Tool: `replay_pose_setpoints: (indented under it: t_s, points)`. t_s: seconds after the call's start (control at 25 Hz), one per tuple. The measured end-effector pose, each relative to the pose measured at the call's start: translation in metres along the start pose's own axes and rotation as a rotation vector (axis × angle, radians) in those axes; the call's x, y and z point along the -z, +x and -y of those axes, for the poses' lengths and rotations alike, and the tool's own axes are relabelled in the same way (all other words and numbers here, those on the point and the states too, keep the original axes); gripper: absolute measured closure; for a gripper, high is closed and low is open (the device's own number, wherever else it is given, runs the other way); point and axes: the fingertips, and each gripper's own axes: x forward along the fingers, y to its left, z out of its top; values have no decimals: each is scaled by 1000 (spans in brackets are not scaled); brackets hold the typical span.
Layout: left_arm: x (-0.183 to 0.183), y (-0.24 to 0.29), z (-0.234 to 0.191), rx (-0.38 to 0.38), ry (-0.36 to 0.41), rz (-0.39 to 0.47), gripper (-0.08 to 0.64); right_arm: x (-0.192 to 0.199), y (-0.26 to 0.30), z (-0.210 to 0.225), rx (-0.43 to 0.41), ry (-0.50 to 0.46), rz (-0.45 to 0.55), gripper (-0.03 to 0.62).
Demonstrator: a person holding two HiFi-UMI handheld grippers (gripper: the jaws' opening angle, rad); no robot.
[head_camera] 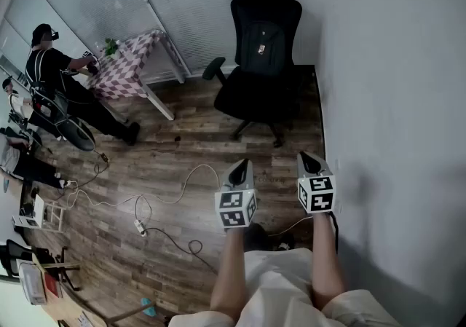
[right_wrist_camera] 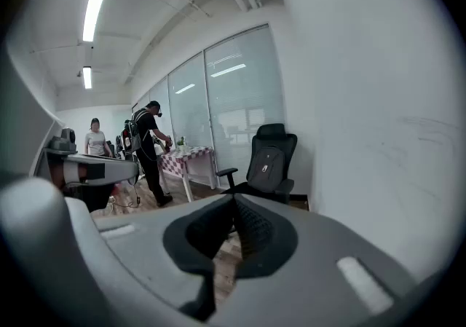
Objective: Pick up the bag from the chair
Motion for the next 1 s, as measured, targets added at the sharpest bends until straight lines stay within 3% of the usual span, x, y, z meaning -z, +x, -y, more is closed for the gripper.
replay_pose_setpoints:
  t_s: [0.4,0.72,1.0]
  points:
    - [-10,38,-33,-23,-48,45,552,-13,39,1,-14,-58,-4,592]
    - [-27,129,-62,25,-85,18,552,-45,114,34,4,-33,3,592]
    - [-70,224,-135,41,-110,-7,552,-101,216,61,23,34,4,592]
